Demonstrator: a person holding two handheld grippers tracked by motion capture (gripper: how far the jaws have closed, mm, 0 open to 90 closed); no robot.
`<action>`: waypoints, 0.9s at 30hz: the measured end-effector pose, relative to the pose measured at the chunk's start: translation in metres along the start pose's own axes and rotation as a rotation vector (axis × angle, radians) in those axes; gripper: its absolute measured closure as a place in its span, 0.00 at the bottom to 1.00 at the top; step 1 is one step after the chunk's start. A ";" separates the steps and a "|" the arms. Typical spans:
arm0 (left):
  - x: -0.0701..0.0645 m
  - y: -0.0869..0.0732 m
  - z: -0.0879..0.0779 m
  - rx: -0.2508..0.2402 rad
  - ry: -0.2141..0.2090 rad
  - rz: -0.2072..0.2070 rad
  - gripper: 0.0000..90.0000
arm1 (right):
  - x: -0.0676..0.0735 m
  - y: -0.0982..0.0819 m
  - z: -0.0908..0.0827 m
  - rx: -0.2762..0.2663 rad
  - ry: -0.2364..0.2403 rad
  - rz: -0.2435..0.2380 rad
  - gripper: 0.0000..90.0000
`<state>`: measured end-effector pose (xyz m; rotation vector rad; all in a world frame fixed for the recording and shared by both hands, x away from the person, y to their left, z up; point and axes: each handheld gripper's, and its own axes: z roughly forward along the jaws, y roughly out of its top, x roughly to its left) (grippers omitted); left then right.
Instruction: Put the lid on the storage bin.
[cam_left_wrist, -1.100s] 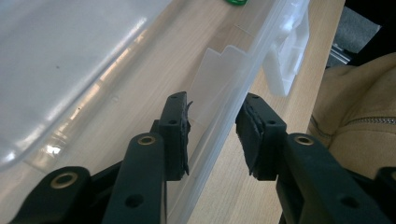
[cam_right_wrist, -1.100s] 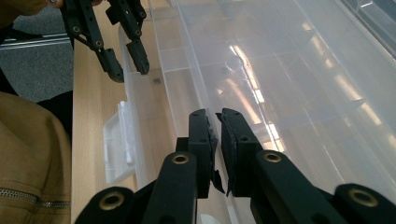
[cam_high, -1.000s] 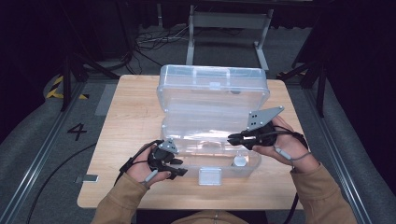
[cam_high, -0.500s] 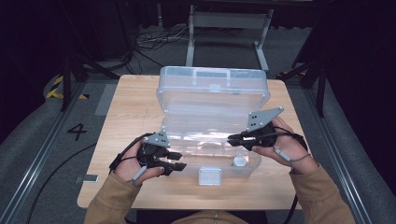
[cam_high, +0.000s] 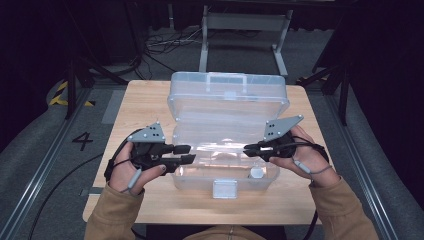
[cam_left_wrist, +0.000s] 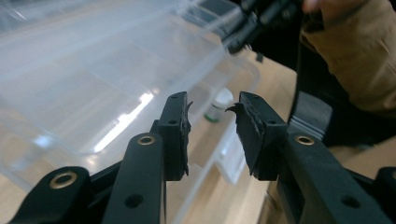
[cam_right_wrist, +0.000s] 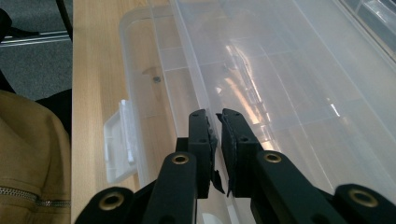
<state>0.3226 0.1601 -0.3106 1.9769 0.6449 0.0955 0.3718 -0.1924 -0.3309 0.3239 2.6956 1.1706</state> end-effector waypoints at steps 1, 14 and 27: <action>0.001 0.002 -0.003 -0.013 0.017 -0.006 0.71 | 0.000 0.000 0.000 0.000 0.000 -0.001 0.92; 0.024 0.006 0.001 -0.047 0.124 -0.100 0.84 | 0.002 -0.001 0.001 -0.006 -0.003 0.002 0.92; 0.039 0.008 0.003 -0.059 0.176 -0.113 0.97 | 0.010 -0.006 0.002 0.001 -0.017 0.010 0.91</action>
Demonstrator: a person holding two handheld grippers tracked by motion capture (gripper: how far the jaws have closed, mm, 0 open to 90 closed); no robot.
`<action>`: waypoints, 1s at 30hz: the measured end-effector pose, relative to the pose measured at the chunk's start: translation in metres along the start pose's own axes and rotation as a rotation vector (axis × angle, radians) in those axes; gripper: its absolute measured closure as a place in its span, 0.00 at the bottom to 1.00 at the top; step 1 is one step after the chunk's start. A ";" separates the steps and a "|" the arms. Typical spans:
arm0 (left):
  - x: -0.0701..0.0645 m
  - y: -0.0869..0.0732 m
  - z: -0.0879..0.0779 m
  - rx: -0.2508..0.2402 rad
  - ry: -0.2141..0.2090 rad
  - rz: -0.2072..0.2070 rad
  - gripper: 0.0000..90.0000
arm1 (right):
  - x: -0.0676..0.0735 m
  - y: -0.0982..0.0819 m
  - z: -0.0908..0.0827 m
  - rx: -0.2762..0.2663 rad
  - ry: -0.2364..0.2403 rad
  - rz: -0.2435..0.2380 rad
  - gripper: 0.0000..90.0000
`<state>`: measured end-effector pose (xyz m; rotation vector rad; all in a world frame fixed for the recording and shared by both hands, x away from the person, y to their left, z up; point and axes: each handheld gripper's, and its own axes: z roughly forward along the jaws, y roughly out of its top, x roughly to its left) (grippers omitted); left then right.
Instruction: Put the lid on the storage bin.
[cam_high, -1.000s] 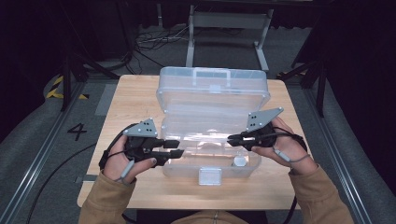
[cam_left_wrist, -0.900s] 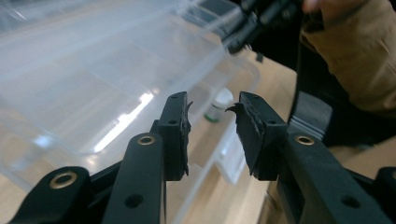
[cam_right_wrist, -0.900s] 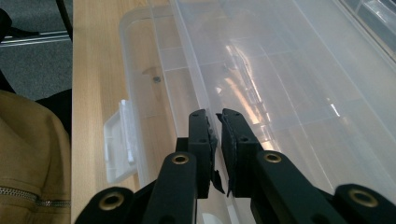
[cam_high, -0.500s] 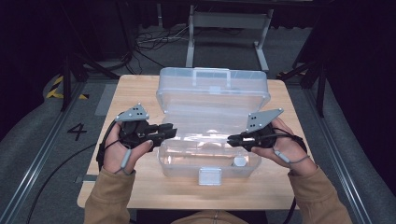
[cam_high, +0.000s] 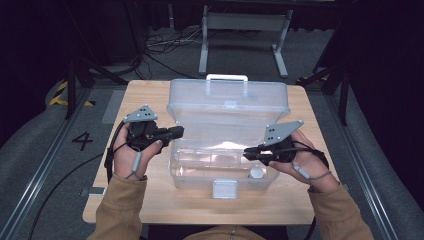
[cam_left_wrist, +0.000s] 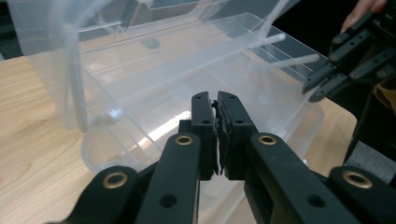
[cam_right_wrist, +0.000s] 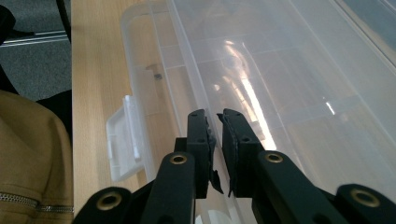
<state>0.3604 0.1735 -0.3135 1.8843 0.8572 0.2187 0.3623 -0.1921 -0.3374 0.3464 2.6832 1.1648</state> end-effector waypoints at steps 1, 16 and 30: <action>0.001 0.001 -0.001 -0.008 0.014 -0.002 0.98 | 0.001 -0.001 0.000 -0.001 -0.002 0.000 0.91; 0.004 0.000 -0.004 0.008 0.034 -0.017 1.00 | 0.011 -0.006 -0.004 0.006 -0.002 0.022 0.91; 0.003 -0.002 -0.003 0.039 0.015 0.009 0.98 | 0.010 -0.013 -0.035 -0.138 0.015 0.084 0.99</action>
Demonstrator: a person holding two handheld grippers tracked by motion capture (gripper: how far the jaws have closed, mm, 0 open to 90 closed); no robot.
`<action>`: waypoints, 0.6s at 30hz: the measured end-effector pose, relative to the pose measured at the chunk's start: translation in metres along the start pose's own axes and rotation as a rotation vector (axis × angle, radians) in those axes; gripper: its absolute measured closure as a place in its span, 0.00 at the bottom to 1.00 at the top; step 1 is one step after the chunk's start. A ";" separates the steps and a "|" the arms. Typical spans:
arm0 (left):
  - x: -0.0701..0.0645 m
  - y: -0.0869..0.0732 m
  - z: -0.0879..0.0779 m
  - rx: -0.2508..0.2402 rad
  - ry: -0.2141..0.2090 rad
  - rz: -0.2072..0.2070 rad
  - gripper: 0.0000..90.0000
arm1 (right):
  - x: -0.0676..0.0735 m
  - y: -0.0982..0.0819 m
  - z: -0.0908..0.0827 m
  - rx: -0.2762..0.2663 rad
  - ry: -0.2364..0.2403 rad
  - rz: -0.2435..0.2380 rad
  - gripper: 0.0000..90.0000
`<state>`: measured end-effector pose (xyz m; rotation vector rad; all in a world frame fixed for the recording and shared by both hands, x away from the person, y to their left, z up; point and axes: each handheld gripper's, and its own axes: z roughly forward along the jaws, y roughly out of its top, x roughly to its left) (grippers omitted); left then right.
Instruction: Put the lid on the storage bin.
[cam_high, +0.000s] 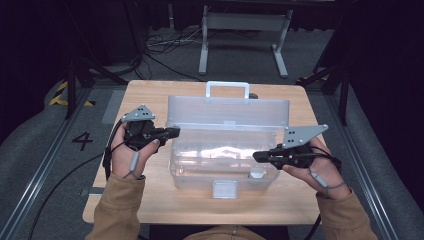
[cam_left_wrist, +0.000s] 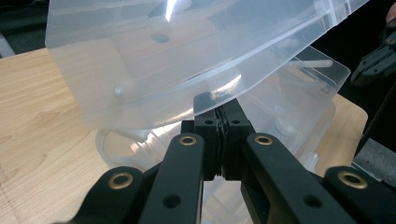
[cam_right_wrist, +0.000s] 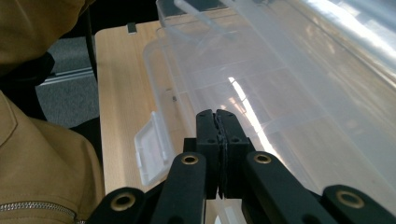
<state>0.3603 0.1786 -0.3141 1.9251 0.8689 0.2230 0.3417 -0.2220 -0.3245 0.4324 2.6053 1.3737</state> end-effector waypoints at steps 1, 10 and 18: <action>0.000 0.000 0.000 0.003 0.000 0.000 0.98 | -0.001 -0.001 -0.003 -0.004 -0.008 0.008 0.99; -0.001 -0.001 0.000 0.017 -0.010 0.004 0.97 | -0.009 -0.009 -0.020 -0.085 -0.029 0.110 1.00; -0.001 -0.002 -0.001 0.035 -0.024 -0.004 0.96 | -0.020 -0.020 -0.034 -0.098 -0.044 0.209 0.98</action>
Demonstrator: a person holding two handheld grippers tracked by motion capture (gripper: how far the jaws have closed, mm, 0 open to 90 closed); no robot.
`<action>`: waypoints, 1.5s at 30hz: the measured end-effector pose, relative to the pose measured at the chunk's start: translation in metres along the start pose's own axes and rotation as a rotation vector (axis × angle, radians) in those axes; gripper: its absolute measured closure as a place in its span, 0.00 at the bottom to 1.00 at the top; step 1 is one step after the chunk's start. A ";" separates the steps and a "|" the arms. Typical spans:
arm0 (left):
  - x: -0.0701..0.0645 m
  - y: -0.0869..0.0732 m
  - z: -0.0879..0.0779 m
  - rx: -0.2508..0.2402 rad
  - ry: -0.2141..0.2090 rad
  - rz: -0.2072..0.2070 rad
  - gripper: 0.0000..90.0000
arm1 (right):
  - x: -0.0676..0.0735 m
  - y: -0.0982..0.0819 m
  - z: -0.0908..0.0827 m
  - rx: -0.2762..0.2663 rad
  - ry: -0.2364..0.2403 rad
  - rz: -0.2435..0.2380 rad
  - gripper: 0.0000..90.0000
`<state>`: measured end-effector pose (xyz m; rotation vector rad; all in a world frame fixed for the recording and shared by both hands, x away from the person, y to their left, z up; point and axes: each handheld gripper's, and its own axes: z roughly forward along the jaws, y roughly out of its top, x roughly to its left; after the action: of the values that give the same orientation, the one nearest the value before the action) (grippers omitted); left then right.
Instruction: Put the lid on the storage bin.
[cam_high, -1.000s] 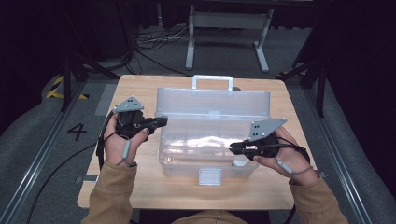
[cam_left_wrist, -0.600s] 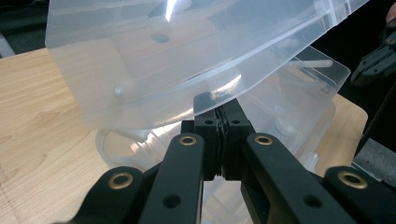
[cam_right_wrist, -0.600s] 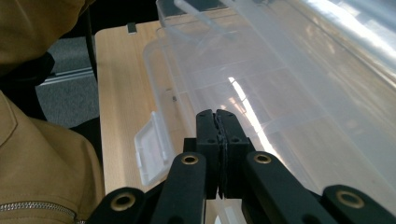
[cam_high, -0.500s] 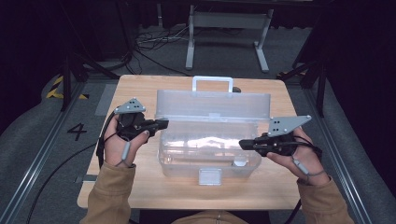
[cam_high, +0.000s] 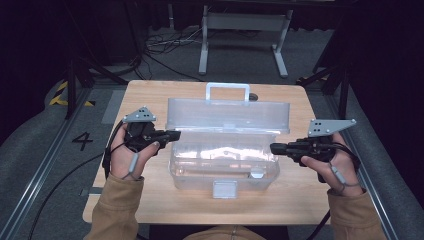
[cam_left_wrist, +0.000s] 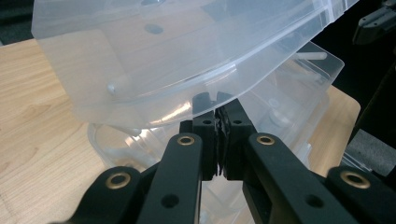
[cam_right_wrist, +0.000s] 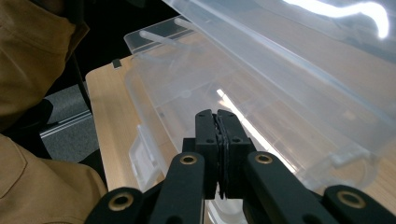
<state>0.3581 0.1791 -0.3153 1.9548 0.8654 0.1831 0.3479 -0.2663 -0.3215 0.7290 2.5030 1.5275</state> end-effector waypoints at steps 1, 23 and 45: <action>0.000 0.000 0.000 0.004 0.000 0.000 0.97 | -0.002 -0.001 -0.001 0.002 -0.004 0.012 0.99; -0.004 -0.006 -0.001 0.150 -0.028 -0.055 1.00 | -0.018 -0.009 -0.006 0.106 -0.061 0.176 1.00; -0.007 -0.010 0.001 0.274 -0.021 -0.027 0.98 | -0.015 -0.011 0.001 0.225 -0.079 0.174 1.00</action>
<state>0.3484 0.1772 -0.3225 2.1929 0.9428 0.0279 0.3575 -0.2765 -0.3333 1.0436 2.6383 1.2470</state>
